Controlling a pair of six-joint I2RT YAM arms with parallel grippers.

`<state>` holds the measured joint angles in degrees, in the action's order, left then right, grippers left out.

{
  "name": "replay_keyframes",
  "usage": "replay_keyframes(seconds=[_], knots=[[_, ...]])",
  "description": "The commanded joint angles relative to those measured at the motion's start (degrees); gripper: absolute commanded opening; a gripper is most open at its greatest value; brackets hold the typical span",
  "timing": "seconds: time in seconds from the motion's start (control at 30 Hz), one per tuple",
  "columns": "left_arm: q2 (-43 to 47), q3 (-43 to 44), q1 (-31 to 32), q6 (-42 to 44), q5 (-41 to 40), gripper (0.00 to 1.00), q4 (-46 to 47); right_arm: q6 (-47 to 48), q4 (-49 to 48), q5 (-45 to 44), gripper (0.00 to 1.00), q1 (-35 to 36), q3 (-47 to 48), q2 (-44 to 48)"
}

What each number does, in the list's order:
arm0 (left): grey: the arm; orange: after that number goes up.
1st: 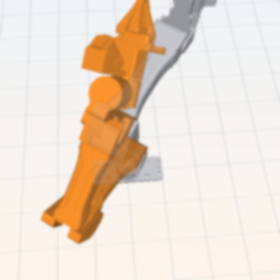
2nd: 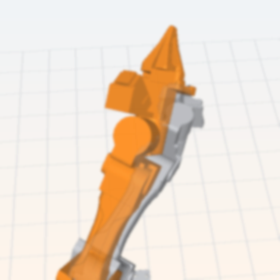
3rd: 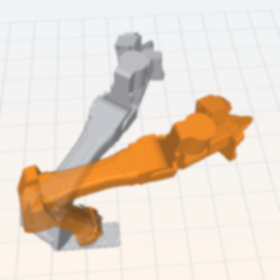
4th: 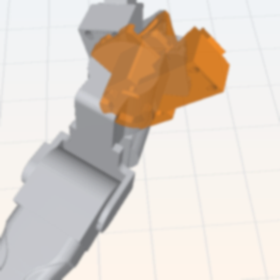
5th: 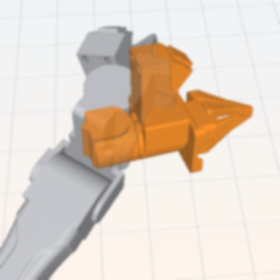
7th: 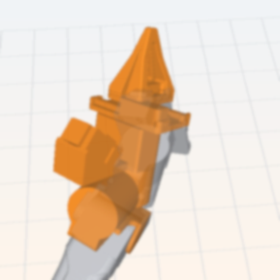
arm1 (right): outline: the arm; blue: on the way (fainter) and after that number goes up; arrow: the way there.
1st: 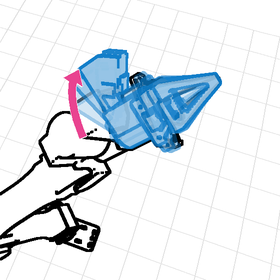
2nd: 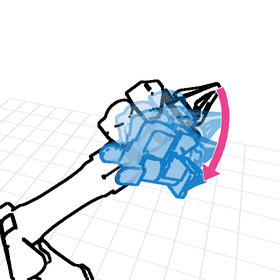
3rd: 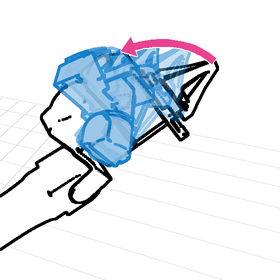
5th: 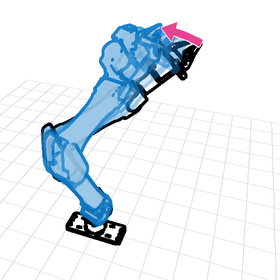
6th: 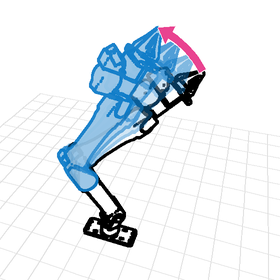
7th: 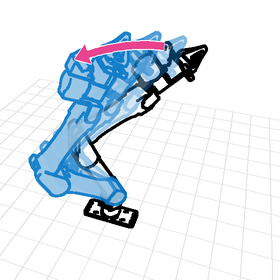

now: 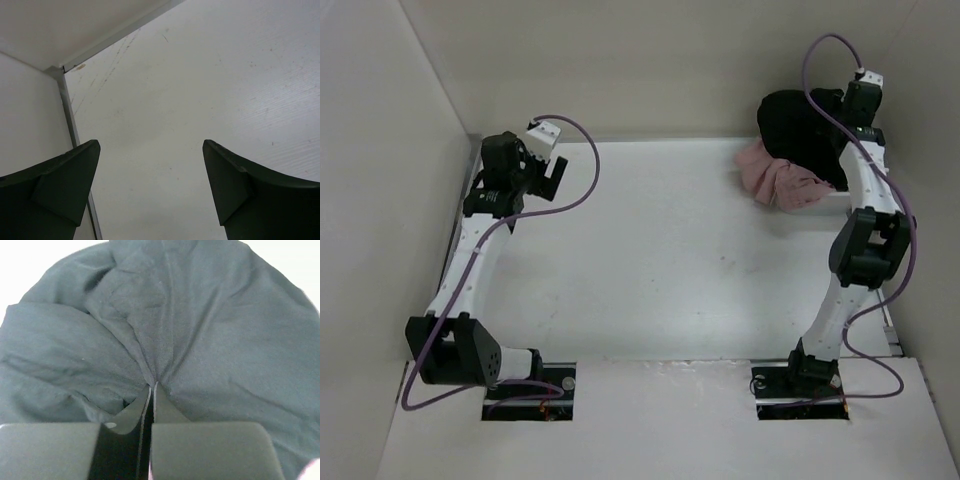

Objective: Fold and stack the trousers
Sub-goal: Grab the trousers from the pile, then move the trousers to the center of the board

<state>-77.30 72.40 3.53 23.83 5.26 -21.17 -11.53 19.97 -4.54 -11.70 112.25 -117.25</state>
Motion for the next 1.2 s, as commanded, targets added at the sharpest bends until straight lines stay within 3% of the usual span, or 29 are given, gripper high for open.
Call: replay_keyframes(seconds=[0.0, 0.17, 0.3, 0.47, 0.57, 0.67, 0.87, 0.93, 1.0, 1.07, 1.1, 1.17], knots=[[5.75, -1.47, -0.41, -0.63, -0.07, 0.83, 3.15, 2.2, -1.24, -4.85, 0.0, 4.61, -0.01, 13.34], [13.3, -5.33, -3.13, -3.97, -0.25, 0.69, 4.12, 10.98, -4.93, -14.35, 0.0, 17.78, 1.48, 25.65], [20.41, -10.42, -3.4, -4.94, 0.98, 0.59, 4.29, 19.5, -9.84, -18.92, 0.0, 35.25, 8.93, 30.15], [27.28, -13.51, -3.66, -9.5, 2.65, 0.61, 5.7, 31.63, -21.61, -20.34, 0.0, 60.48, 21.5, 26.47], [29.3, -12.64, -3.84, -11.0, 2.74, 0.66, 6.84, 36.39, -27.16, -21.74, 0.02, 69.47, 26.26, 21.9], [29.57, -10.53, -3.4, -11.0, 2.74, 0.72, 8.33, 35.18, -27.61, -25.59, 0.04, 72.39, 21.81, 20.04], [23.7, -7.02, -5.33, -8.2, 2.74, 0.76, 10.18, 16.93, -26.04, -36.24, 0.08, 70.73, -9.98, 28.46], [20.63, -5.7, -5.95, -7.05, 2.92, 0.77, 10.01, 7.45, -23.23, -36.07, 0.19, 68.97, -19.13, 32.33], [16.76, -4.55, -6.82, -4.6, 2.74, 0.81, 9.92, -2.92, -20.42, -32.41, 0.53, 65.99, -26.43, 34.89], [12.8, -2.98, -7.88, -2.05, 1.61, 0.83, 9.22, -11.63, -16.21, -22.33, 0.9, 61.17, -31.28, 36.12], [11.31, -2.1, -8.32, -1.26, 0.73, 0.86, 8.35, -15.76, -13.66, -15.92, 1.0, 58.18, -32.95, 36.56], [9.71, -0.43, -7.89, 0.85, -1.03, 0.9, 5.1, -21.41, -11.19, -5.79, 1.0, 52.47, -36.9, 37.62]])
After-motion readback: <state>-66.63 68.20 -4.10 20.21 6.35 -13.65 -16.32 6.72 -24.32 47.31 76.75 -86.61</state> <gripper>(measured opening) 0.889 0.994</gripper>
